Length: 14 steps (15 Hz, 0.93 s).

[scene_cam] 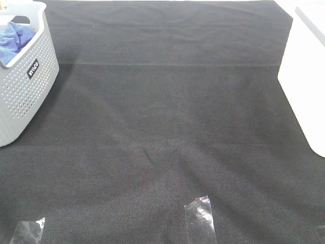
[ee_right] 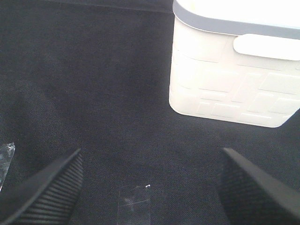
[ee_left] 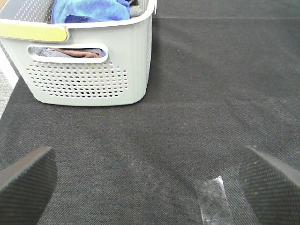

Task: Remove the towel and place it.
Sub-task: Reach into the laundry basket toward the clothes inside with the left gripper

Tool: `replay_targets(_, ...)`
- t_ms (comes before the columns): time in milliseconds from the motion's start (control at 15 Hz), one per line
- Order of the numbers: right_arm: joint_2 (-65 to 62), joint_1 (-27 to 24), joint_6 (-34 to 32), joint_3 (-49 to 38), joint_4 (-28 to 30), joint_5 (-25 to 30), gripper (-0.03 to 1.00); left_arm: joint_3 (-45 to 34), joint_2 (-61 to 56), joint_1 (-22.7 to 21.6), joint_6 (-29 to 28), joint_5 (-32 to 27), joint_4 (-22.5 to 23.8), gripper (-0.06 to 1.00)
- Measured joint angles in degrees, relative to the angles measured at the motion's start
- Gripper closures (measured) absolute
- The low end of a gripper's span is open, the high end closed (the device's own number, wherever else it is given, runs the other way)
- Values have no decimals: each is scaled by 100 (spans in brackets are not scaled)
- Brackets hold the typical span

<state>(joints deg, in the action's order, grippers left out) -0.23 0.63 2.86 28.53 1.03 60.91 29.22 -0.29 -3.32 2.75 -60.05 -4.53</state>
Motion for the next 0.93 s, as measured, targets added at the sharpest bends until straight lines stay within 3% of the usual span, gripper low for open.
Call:
replay_targets(133,0,0,0,0,0,0,22,109,149,0,40,-69,0,-5)
replay_targets(267,0,0,0,0,0,0,22,751,922,0,458,-355,23,-5)
replay_targets(467,0,0,0,0,0,0,22,2240,2779,0,1484,-940,52,-5)
replay_targets(667,0,0,0,0,0,0,22,3633,4624,0,2590,-945,304,-5)
replay_targets(933,0,0,0,0,0,0,22,5271,7002,0,4034,-945,1026,-5)
